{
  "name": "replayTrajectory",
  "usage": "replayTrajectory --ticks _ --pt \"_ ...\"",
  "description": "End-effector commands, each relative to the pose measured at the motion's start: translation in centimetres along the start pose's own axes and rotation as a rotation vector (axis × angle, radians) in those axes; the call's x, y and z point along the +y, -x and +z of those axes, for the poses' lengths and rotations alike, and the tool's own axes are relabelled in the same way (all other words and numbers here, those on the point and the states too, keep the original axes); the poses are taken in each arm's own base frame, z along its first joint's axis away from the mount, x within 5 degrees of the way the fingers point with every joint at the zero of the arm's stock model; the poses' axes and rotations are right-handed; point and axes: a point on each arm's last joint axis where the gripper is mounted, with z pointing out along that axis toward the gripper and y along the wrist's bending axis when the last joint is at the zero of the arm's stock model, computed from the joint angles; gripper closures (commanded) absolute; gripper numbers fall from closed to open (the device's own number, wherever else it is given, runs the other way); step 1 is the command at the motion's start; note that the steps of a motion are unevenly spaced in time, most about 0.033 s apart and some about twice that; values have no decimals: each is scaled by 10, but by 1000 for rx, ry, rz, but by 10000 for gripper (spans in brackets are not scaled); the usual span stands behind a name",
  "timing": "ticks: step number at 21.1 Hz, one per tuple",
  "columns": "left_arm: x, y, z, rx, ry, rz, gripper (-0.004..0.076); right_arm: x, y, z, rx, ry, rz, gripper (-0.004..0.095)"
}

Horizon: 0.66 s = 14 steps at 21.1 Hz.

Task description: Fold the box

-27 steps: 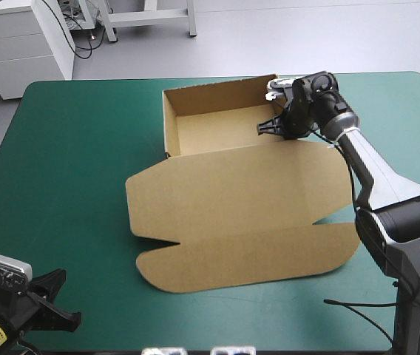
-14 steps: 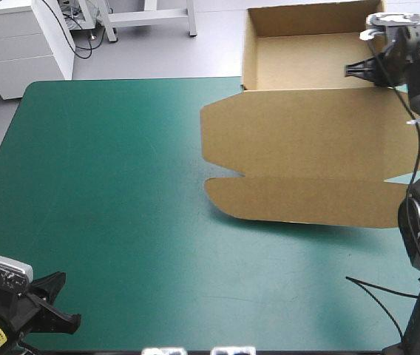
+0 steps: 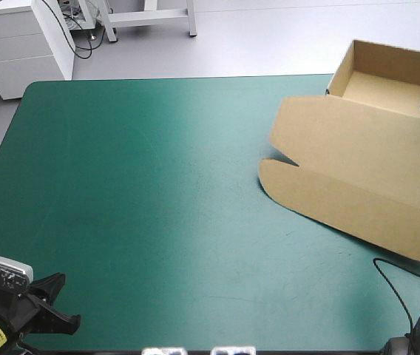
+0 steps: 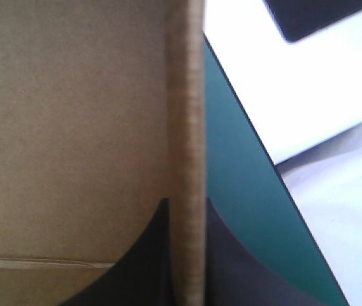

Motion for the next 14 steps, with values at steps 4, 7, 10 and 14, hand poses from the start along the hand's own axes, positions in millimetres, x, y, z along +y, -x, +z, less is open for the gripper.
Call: replayTrajectory --ticks 4,7,10,14 --pt "3 8 -3 -45 33 18 731 -20 -28 31 153 -154 -71 916" --pt "3 7 -3 -38 34 18 731 -17 -29 31 157 -95 -93 840" --pt "3 5 -2 -13 36 18 731 -15 -28 28 151 -71 -105 583" --pt "4 -3 4 45 41 20 731 -15 -27 23 140 -74 -103 276"
